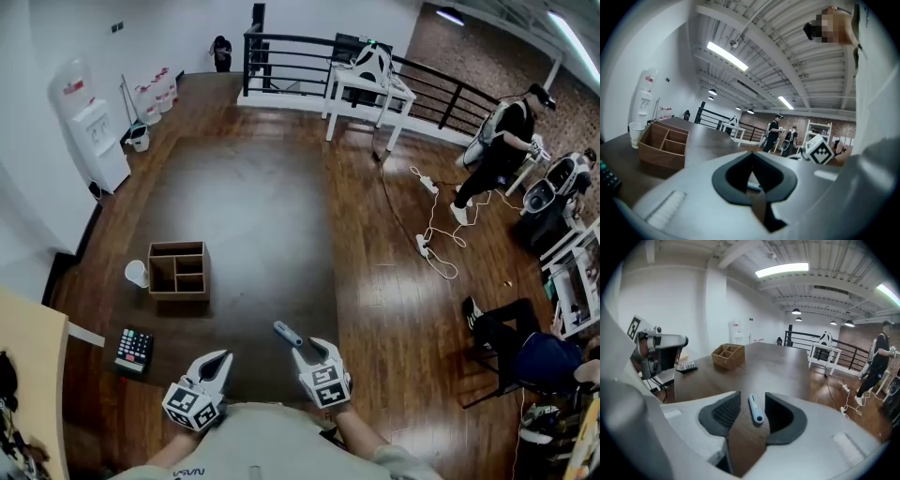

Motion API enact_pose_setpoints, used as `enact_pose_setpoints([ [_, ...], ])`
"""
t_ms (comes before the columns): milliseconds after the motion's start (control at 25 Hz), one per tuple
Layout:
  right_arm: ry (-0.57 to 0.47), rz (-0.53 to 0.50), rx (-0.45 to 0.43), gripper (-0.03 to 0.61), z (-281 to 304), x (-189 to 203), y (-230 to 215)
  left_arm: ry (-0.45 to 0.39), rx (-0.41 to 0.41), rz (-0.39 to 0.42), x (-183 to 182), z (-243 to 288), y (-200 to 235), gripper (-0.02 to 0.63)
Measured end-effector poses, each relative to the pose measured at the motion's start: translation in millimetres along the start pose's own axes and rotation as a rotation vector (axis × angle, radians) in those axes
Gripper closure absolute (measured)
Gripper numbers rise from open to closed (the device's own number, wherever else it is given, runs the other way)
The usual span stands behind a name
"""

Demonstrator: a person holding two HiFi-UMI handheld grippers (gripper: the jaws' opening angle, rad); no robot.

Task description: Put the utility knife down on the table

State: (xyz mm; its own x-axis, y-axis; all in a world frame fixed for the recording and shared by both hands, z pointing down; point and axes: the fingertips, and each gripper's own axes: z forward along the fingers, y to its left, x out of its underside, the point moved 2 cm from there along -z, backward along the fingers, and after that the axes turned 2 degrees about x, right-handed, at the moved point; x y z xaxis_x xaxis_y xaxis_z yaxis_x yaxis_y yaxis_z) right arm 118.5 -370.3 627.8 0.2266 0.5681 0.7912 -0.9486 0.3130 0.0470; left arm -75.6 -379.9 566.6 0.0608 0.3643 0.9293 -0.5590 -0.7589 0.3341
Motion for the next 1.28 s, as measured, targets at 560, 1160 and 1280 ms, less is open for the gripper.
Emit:
enact_pose_setpoints([
  [560,-0.329,0.057,-0.062,0.566,-157.0,-2.9,185.5,-0.157,0.037,0.07,15.8,-191.0,-92.2,0.612],
  [1160,-0.311,-0.061,-0.105,0.577,-268.1,20.2,308.5,-0.197,0.102,0.032,62.0,-315.9,-178.9,0.612],
  [1280,-0.328,-0.058,-0.103,0.577,-285.1,22.0,311.6,-0.207,0.118,0.055,61.0,-320.9,-192.5,0.612],
])
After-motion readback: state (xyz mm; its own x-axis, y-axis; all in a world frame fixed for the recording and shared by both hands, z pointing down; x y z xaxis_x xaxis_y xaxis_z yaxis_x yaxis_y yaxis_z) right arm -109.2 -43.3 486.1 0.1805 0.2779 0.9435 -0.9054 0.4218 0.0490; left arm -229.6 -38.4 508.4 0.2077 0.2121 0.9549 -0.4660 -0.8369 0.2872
